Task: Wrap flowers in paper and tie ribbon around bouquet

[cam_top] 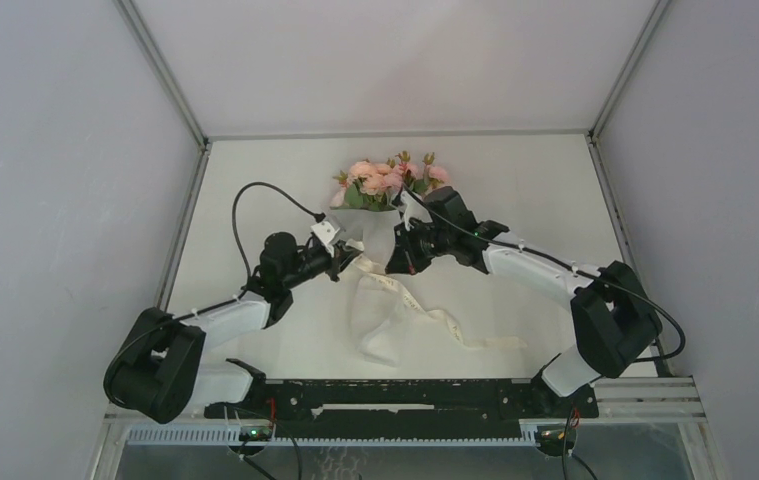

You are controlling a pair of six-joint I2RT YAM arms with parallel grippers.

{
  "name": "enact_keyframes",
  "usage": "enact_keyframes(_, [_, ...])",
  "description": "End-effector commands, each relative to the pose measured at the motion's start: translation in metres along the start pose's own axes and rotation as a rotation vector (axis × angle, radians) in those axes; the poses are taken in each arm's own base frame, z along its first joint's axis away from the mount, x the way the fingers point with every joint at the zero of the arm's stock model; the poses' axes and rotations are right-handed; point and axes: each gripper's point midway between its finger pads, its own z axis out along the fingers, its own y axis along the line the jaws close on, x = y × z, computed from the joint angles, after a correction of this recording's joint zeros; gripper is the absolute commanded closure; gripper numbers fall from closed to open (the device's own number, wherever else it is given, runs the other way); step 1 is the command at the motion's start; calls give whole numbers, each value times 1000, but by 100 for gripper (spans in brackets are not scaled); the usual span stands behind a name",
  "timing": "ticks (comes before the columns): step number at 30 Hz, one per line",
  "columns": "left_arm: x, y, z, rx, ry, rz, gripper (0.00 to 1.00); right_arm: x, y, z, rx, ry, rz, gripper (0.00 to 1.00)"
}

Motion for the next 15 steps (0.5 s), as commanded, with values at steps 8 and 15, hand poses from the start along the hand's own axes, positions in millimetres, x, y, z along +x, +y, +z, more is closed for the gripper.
enact_keyframes(8, [-2,-4,6,85,-45,182,100,-21,11,-16,-172,-53,-2,63])
enact_keyframes(15, [-1,-5,6,94,-43,198,100,-40,-26,-12,-74,-71,72,70])
